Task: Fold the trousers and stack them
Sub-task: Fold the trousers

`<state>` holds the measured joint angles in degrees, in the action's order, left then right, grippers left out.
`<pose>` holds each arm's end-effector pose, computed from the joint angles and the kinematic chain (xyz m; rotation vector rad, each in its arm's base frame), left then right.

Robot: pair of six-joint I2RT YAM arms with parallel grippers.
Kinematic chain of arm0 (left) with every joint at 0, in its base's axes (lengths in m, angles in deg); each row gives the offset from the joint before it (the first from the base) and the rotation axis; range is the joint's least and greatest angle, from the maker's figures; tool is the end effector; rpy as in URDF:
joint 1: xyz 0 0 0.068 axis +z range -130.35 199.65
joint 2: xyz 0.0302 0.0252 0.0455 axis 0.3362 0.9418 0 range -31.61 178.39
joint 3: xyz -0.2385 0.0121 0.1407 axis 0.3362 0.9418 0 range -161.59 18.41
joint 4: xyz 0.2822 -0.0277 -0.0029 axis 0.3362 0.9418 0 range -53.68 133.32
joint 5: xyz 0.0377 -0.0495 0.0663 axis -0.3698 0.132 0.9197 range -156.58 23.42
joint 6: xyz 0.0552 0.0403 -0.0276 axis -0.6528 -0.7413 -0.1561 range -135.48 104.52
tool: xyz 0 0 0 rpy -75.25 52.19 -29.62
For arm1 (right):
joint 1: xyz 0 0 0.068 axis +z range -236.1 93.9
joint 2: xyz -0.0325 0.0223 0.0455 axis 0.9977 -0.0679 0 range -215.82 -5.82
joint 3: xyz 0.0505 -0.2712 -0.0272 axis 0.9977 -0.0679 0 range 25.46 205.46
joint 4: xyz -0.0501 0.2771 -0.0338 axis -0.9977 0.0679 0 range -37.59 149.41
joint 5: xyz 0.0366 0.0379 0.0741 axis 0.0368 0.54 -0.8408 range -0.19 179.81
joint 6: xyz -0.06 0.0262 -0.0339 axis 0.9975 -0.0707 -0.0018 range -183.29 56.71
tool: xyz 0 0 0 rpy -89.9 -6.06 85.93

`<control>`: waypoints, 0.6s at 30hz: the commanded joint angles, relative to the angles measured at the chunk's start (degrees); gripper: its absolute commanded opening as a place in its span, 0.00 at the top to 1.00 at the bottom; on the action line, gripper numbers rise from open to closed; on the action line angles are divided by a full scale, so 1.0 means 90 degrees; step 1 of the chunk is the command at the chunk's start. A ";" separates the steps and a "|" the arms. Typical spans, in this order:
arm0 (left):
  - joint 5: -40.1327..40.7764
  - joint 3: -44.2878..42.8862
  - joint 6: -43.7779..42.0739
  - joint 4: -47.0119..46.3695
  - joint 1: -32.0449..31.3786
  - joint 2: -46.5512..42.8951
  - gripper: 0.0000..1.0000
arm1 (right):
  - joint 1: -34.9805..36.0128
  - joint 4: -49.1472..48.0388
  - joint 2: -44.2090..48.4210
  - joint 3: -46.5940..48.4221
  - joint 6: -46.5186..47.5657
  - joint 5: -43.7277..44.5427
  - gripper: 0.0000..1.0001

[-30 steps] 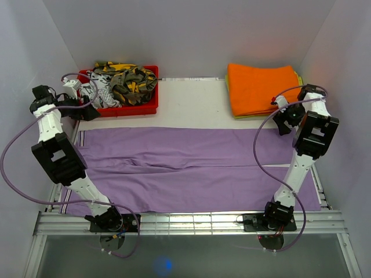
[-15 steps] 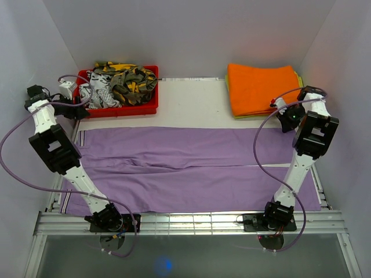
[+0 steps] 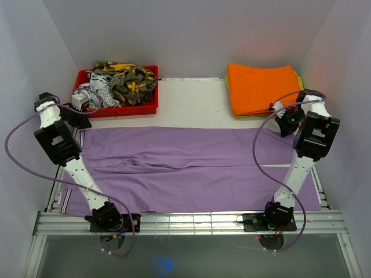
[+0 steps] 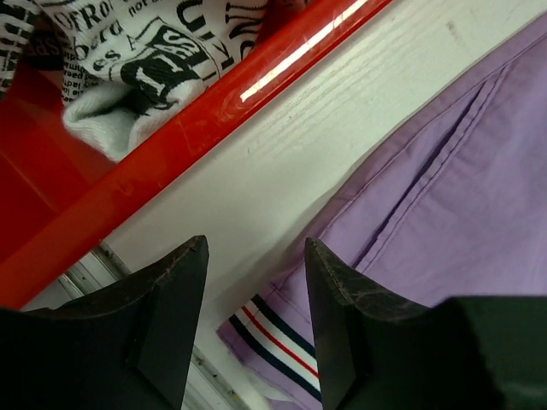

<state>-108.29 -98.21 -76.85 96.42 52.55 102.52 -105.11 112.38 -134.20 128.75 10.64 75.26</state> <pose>0.4478 0.2408 0.1655 0.6953 2.3329 -0.4369 0.4466 -0.1374 0.1312 -1.3489 2.5606 0.1639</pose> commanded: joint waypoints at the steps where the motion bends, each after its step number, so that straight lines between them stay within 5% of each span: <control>1: 0.0094 -0.0567 -0.0896 0.0460 0.0055 0.0184 0.41 | 0.0041 0.0456 -0.0130 -0.0217 0.1395 0.0415 0.92; 18: -0.0052 -0.0402 -0.1873 0.1721 0.0055 0.0624 0.42 | 0.0061 0.0564 -0.0179 -0.0197 0.1307 0.0600 0.92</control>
<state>-106.46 -101.69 -91.06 108.29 52.07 107.04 -104.74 112.44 -134.15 128.75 10.62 76.62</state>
